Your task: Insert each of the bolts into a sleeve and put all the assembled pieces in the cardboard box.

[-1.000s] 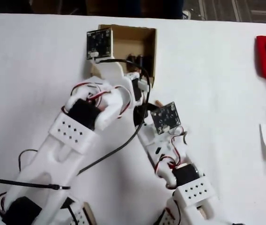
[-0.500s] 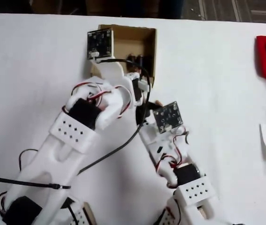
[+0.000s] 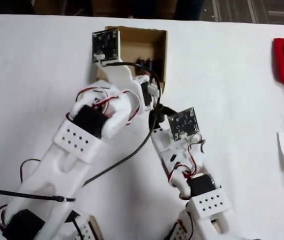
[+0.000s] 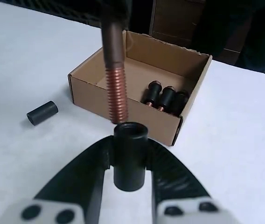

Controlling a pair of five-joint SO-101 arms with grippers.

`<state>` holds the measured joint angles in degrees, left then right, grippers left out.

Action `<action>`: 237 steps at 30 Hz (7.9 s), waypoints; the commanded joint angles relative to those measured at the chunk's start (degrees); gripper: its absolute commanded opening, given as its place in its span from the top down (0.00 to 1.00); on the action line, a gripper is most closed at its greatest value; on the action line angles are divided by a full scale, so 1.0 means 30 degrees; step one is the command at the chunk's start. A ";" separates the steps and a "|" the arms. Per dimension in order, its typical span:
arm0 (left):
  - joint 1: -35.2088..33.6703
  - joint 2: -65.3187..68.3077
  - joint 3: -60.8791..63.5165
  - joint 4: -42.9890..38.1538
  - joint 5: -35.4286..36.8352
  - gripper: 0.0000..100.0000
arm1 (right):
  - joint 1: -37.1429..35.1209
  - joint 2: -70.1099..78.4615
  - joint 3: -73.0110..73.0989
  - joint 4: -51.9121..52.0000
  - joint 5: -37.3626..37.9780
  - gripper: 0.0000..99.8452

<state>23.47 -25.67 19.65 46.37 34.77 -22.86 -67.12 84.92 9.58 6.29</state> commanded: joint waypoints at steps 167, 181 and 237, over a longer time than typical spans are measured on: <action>-1.1458 0.7531 0.7956 -0.7326 -0.9553 0.83 | 0.0161 4.5231 -5.7055 1.7216 -0.5421 0.88; -1.9194 0.3253 0.5963 -0.3487 -0.6330 0.83 | -0.3443 4.2505 -6.0132 2.6769 0.6154 0.88; -2.2886 0.3165 0.7399 -0.6828 -0.6330 0.83 | -0.6960 4.7692 -5.7582 2.5744 -0.9319 0.88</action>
<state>-45.01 -13.10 42.15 27.03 15.08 -44.13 77.14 -87.38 85.54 -21.05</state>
